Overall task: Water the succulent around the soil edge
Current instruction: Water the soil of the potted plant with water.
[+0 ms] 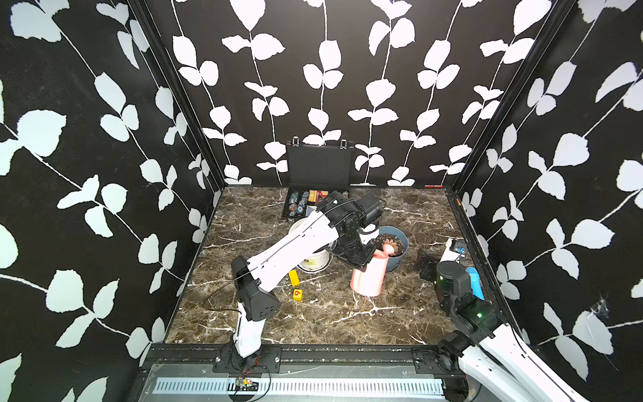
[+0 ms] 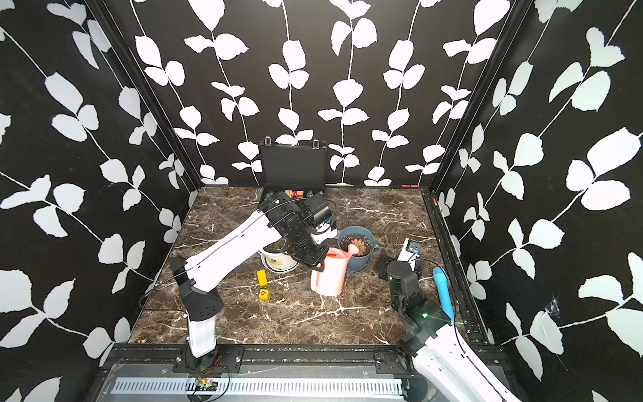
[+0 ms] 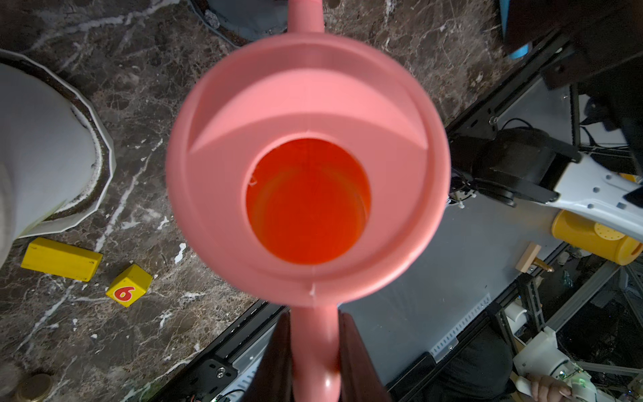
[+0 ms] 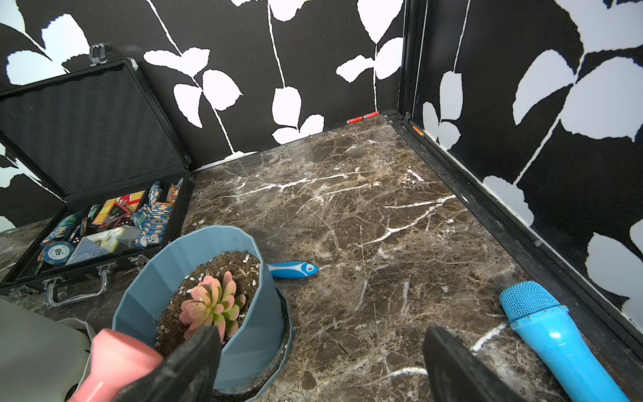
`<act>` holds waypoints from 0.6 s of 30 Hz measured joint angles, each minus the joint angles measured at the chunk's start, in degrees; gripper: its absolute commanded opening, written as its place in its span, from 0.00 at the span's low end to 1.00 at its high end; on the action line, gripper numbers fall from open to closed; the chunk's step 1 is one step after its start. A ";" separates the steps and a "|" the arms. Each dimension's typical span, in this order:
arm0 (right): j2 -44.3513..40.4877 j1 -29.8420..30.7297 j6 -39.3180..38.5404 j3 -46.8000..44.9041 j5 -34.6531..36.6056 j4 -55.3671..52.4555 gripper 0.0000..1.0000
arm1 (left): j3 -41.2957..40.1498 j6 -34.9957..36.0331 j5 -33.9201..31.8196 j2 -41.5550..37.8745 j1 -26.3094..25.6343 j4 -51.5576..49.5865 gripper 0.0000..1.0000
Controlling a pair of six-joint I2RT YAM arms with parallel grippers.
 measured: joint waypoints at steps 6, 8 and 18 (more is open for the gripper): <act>0.02 0.00 0.00 0.00 0.00 0.00 0.93 | -2.58 0.33 -0.74 -2.05 0.98 0.33 0.00; 0.11 0.00 0.00 0.00 0.00 0.00 0.93 | -3.26 0.42 -1.11 -2.58 1.49 0.46 0.00; 0.48 0.00 -0.02 0.00 -0.02 0.00 0.93 | -4.37 1.42 -2.67 -3.58 3.43 0.83 0.00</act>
